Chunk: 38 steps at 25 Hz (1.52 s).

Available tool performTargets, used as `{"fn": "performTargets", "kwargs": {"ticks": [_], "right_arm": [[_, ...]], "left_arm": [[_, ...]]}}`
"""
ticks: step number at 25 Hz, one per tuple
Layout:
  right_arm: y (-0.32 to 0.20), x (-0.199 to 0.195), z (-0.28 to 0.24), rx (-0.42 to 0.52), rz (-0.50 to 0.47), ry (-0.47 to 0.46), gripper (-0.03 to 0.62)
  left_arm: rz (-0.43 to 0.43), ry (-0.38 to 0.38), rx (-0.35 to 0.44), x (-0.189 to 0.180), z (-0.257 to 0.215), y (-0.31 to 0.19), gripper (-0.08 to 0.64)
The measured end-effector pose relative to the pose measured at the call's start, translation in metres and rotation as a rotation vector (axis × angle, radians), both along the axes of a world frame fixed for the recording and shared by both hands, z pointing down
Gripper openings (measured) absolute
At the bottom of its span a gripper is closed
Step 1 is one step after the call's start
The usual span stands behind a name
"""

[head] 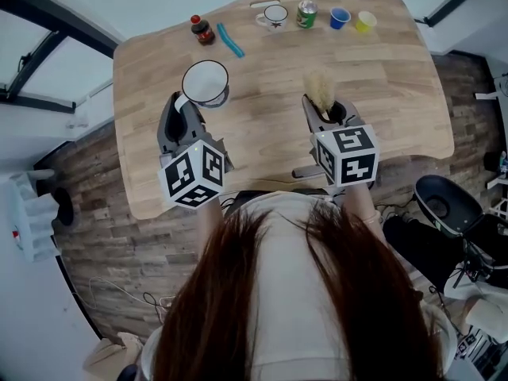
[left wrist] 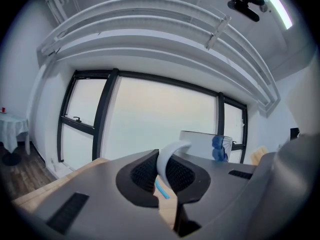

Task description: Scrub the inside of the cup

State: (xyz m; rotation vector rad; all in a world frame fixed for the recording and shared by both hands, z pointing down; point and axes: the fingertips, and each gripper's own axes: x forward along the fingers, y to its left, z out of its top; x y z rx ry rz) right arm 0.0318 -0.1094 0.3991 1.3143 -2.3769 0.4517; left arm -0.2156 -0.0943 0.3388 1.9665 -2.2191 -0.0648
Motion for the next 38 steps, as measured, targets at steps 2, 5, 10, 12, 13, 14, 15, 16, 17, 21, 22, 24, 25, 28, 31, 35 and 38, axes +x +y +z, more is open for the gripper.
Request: {"fn": "performTargets", "kwargs": {"ticks": [2,5,10,12,13,14,15,16,17,21,22,24,25,28,31,35,38], "right_arm": [[0.002,0.003,0.001,-0.004,0.001,0.0,0.083],[0.005,0.008,0.003,-0.007,-0.004,0.006,0.083],[0.008,0.014,0.006,-0.01,-0.018,0.002,0.083],[0.01,0.017,0.006,-0.009,-0.025,-0.001,0.083],[0.01,0.019,0.006,-0.008,-0.028,-0.004,0.083],[0.011,0.021,0.007,-0.008,-0.033,-0.006,0.083],[0.012,0.022,0.008,-0.008,-0.037,-0.007,0.083],[0.012,0.024,0.009,-0.009,-0.042,-0.009,0.083],[0.013,0.025,0.009,-0.01,-0.047,-0.011,0.083],[0.015,0.03,0.014,-0.02,-0.067,-0.013,0.083],[0.015,0.032,0.015,-0.022,-0.071,-0.015,0.083],[0.015,0.035,0.015,-0.025,-0.078,-0.021,0.083],[0.015,0.036,0.016,-0.026,-0.08,-0.024,0.083],[0.017,0.042,0.019,-0.036,-0.085,-0.033,0.083],[0.017,0.048,0.022,-0.045,-0.089,-0.04,0.083],[0.019,0.051,0.026,-0.051,-0.093,-0.044,0.083],[0.02,0.054,0.029,-0.056,-0.097,-0.045,0.083]], "left_arm": [[-0.014,0.0,-0.001,-0.001,0.001,0.005,0.025],[-0.032,0.002,-0.001,-0.001,0.001,0.012,0.025],[-0.048,0.002,0.005,0.005,0.0,0.019,0.025],[-0.051,0.003,0.008,0.008,0.0,0.022,0.025],[-0.054,0.002,0.01,0.01,-0.001,0.024,0.025],[-0.057,0.0,0.01,0.013,-0.001,0.026,0.025],[-0.061,-0.002,0.01,0.015,0.0,0.028,0.025],[-0.065,-0.003,0.01,0.017,0.0,0.03,0.025],[-0.069,-0.004,0.011,0.018,0.0,0.032,0.025],[-0.083,-0.006,0.008,0.025,0.0,0.039,0.025],[-0.087,-0.011,0.006,0.027,0.0,0.04,0.025],[-0.094,-0.022,0.001,0.03,-0.001,0.043,0.025],[-0.095,-0.026,-0.001,0.032,-0.002,0.043,0.025],[-0.094,-0.038,-0.007,0.039,-0.004,0.045,0.025],[-0.088,-0.052,-0.011,0.047,-0.006,0.047,0.025],[-0.077,-0.069,-0.02,0.054,-0.006,0.05,0.025],[-0.07,-0.074,-0.026,0.059,-0.003,0.051,0.025]]}}
